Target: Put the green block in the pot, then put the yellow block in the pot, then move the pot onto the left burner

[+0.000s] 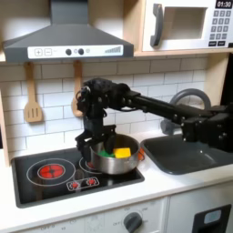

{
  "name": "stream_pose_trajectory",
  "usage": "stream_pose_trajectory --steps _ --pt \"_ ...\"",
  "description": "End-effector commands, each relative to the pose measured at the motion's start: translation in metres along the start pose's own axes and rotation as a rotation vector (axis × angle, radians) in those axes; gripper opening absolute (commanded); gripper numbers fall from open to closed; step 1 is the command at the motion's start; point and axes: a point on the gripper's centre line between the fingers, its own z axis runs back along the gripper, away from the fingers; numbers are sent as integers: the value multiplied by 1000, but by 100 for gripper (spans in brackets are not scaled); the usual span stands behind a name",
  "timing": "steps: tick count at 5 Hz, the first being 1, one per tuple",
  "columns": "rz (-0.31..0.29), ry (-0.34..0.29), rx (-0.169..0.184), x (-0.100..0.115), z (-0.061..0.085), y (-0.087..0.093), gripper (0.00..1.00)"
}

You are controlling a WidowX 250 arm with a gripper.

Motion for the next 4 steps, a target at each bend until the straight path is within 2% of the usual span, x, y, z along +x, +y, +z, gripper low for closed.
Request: stream_pose_trajectory --steps 1,2,4 --pt "1 -9 -3 8 5 -1 100" --pt "4 -7 -10 11 6 -1 100" --pt "0 24 0 13 -7 -4 100"
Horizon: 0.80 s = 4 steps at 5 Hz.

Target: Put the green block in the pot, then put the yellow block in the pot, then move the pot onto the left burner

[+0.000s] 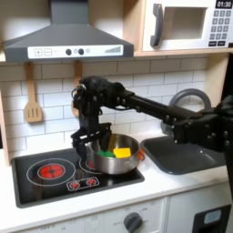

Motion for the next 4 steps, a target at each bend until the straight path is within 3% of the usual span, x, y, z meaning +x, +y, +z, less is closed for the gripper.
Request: stream_pose_trajectory --steps 1,2,3,4 --pt "-25 19 4 0 -9 -12 100" --pt "-36 15 4 -1 -13 -16 100" --pt "-38 -1 9 -3 -10 -16 83" --pt "-24 -22 2 -4 -4 -15 0"
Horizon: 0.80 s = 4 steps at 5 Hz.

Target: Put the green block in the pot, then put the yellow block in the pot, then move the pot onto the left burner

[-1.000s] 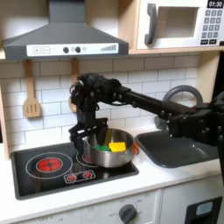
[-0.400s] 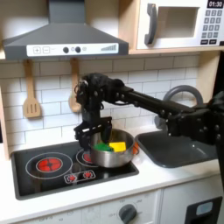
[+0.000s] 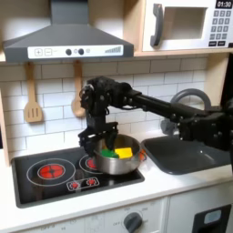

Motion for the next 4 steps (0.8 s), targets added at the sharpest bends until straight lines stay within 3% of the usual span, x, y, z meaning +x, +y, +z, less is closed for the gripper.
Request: stream_pose_trajectory --steps 1,4 --pt "-5 -1 -1 -3 2 -1 0" --pt "8 -17 -8 -7 6 4 0"
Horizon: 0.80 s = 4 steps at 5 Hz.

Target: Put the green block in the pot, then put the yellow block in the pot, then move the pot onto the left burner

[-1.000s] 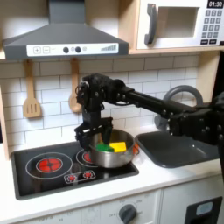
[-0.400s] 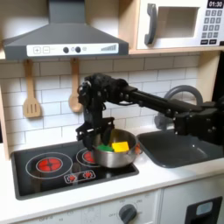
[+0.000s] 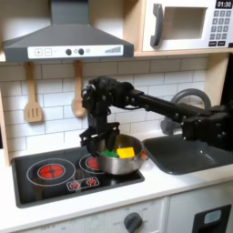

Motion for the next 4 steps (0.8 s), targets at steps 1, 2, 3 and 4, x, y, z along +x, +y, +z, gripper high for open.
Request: stream_pose_trajectory --steps 1,2,3,4 --pt "14 -22 -7 -1 9 6 0" --pt "10 -3 -2 -3 5 9 0" --pt "17 3 -5 -3 5 12 0" --pt "10 3 -8 -3 5 13 0"
